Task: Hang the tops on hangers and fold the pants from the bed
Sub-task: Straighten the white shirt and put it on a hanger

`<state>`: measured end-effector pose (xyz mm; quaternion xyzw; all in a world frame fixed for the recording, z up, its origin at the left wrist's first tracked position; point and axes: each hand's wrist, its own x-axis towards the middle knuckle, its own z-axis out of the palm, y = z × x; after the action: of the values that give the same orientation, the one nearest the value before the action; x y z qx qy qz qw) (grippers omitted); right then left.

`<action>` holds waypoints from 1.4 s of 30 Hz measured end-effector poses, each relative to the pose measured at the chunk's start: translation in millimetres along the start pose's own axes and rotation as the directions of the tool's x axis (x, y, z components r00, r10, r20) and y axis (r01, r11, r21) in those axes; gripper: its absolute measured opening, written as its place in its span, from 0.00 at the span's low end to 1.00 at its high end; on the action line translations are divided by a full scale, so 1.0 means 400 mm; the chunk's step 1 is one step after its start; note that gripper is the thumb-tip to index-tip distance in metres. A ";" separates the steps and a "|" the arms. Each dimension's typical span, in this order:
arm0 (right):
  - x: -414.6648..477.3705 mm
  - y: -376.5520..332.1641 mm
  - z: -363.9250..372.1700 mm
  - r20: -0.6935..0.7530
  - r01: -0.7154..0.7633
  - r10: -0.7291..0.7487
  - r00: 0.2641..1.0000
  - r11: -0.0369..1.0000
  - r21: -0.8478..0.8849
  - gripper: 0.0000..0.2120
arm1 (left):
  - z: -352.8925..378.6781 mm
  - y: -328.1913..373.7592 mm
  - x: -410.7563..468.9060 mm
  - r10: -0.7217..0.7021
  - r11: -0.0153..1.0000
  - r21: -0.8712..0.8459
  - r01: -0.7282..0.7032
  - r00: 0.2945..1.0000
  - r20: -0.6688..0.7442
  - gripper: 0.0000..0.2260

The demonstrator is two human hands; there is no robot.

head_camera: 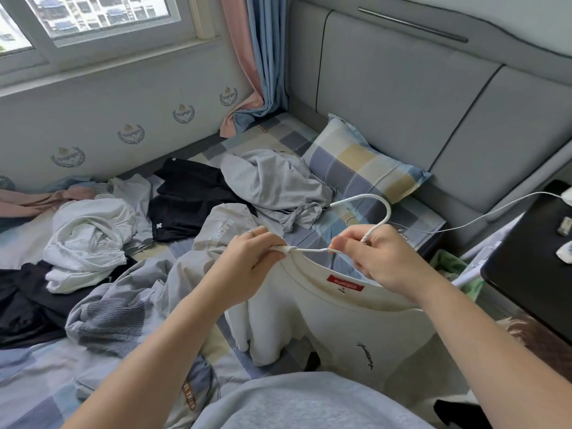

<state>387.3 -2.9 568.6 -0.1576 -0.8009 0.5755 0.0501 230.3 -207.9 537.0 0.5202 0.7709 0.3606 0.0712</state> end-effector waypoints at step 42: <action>-0.195 0.104 -0.095 -0.308 0.101 -0.259 0.916 0.889 -0.447 0.16 | -0.057 -0.013 0.062 -0.036 0.983 -0.185 0.018 0.995 -0.094 0.04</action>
<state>479.2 19.2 550.0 -0.1907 -0.8945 0.3429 0.2143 204.3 -198.6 556.9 0.4826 0.7439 0.4541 0.0863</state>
